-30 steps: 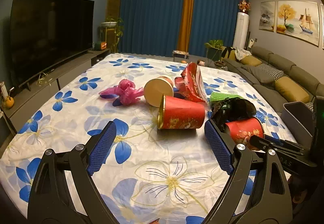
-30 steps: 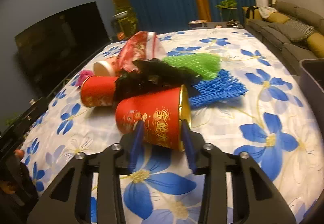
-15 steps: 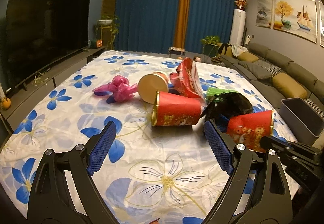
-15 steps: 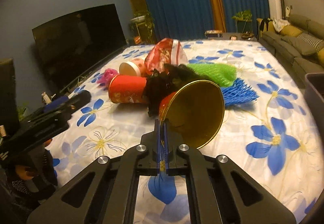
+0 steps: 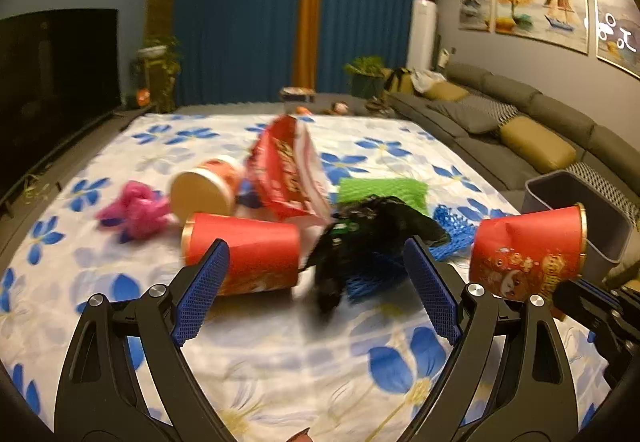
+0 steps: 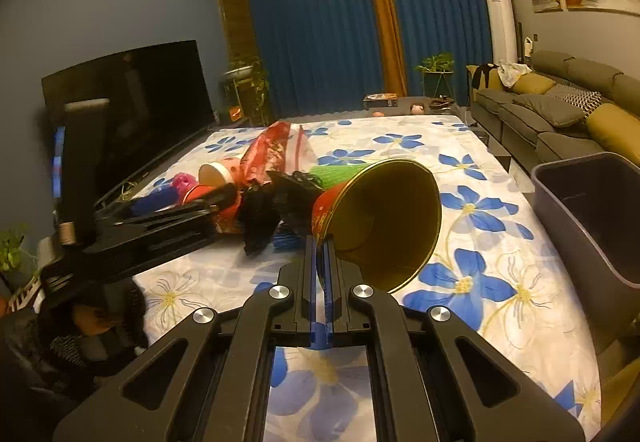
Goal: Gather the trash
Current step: 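Grasp the red gold-rimmed paper cup with the right tool while the left tool grasps the black bag, then carry the red cup and black bag over the grey bin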
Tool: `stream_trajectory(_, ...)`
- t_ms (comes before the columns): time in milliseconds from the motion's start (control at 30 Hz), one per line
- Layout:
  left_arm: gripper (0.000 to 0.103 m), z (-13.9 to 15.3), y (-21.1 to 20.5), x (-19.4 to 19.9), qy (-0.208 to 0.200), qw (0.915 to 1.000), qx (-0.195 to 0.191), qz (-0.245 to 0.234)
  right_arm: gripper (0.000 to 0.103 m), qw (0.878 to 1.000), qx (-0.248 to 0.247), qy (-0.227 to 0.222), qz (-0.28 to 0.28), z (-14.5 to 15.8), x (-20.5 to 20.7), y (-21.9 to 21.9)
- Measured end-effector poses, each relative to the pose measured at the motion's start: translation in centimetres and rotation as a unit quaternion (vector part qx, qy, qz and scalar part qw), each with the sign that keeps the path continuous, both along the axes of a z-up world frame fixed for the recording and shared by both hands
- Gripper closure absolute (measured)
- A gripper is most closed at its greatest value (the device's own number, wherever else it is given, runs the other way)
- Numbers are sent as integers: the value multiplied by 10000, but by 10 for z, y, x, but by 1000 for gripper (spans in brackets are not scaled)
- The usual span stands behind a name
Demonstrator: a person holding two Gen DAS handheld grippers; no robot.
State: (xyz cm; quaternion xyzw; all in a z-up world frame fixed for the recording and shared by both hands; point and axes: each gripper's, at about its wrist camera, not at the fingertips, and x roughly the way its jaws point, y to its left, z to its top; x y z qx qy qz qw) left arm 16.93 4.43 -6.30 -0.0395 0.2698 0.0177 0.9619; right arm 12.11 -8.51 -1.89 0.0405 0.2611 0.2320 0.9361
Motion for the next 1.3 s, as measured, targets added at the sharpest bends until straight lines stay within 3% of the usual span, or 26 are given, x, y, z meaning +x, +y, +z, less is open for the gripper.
stream_trajectory(200,40,-9,-12,20,258,9995,76,-166,99,9999,76,34,-87,0,1,-12)
stream_trajectory(367,69,-13,-20,29,456,9984,90,-333,99,9999,91,33,-142,0,0,-17)
stream_trajectory(433,89,-14,-23,29,473,9980,107,-405,99,9998,106,31,-161,1,-4,-19)
stream_trajectory(533,102,-14,-25,25,451,9977,34,-499,99,9997,121,15,-194,4,-6,-21)
stream_trajectory(900,103,32,-16,-11,-242,9970,-353,-641,99,9991,168,-165,-357,17,-15,-34)
stream_trajectory(1300,103,76,-24,-33,-761,9930,-318,-849,99,9978,189,-334,-533,30,-23,-47)
